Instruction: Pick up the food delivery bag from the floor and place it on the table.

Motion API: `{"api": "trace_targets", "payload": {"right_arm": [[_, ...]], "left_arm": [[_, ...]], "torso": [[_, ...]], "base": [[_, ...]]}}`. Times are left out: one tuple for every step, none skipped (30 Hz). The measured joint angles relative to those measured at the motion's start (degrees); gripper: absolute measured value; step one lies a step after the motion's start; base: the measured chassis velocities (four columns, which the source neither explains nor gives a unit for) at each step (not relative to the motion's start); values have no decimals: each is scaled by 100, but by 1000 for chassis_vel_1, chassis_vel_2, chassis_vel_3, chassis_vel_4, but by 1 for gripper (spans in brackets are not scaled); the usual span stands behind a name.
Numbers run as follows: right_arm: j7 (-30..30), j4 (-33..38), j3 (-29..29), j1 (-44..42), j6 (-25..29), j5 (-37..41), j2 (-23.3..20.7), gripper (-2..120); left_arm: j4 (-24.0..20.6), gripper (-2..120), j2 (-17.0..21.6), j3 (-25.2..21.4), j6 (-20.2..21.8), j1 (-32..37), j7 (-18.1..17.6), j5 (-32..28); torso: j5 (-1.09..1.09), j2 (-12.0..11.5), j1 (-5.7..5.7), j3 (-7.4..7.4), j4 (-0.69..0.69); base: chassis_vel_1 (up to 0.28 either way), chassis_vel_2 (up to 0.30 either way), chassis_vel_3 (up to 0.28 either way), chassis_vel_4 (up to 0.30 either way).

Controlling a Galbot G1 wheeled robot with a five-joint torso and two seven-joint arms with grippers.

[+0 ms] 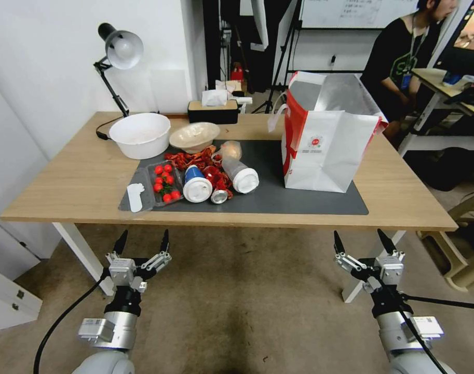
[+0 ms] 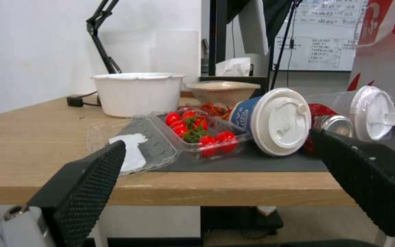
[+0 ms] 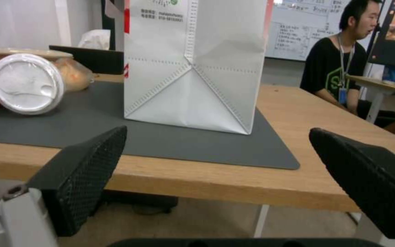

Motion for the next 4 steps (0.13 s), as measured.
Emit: {"api": "trace_targets", "payload": {"right_arm": [[0, 0, 0, 0, 0, 0, 0, 100], [4, -15, -4, 7, 0, -3, 3, 100], [6, -27, -6, 13, 0, -4, 5, 100], [6, -27, -6, 13, 0, -4, 5, 100]], "left_arm": [[0, 100, 0, 0, 0, 0, 0, 0], [0, 100, 0, 0, 0, 0, 0, 0], [0, 100, 0, 0, 0, 0, 0, 0], [0, 100, 0, 0, 0, 0, 0, 0]], "torso": [[0, 0, 0, 0, 0], [0, 0, 0, 0, 0], [0, 0, 0, 0, 0], [0, 0, 0, 0, 0]], "base": [[0, 0, 0, 0], [0, 0, 0, 0], [0, 0, 0, 0], [0, 0, 0, 0]]}}
